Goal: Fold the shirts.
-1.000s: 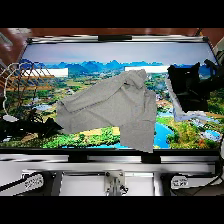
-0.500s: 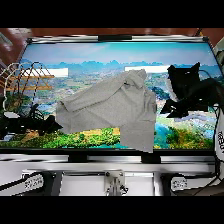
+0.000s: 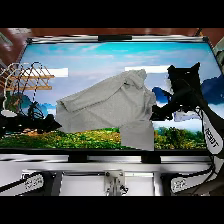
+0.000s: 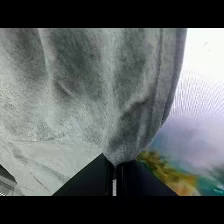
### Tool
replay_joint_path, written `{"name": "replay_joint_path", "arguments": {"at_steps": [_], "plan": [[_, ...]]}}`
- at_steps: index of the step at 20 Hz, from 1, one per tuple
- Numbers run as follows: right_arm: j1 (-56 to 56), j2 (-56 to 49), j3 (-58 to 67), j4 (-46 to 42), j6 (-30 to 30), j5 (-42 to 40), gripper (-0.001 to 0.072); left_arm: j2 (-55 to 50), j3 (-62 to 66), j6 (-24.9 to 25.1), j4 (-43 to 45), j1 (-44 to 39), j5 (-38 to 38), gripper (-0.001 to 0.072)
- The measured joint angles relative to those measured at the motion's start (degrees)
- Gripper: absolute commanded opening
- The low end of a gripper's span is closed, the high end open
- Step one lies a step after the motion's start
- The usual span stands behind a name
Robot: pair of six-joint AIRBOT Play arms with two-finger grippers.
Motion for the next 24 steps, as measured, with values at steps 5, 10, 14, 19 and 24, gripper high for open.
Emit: {"name": "replay_joint_path", "arguments": {"at_steps": [5,10,14,19,24], "plan": [[1.95,5.18,6.21,3.91,-6.03,2.23,0.0069,3.85,9.05,1.7,0.07,-0.04,-1.38,0.0037],[2.91,21.44,27.8,6.86,-10.88,8.68,0.007,15.65,38.8,7.28,-4.15,-0.68,1.33,0.0039],[3.02,34.4,43.67,5.95,-11.69,17.9,0.007,23.74,62.25,8.02,-6.12,-1.03,8.5,0.0038],[3.02,46.38,49.92,1.33,-9.09,21.27,0.007,30.84,73.07,4.55,-5.25,-1.03,10.38,0.0038],[3.02,51.8,51.15,-5.14,-4.07,17.03,0.007,34.12,75.19,-0.63,3.63,-1.03,1.84,0.0038]]}}
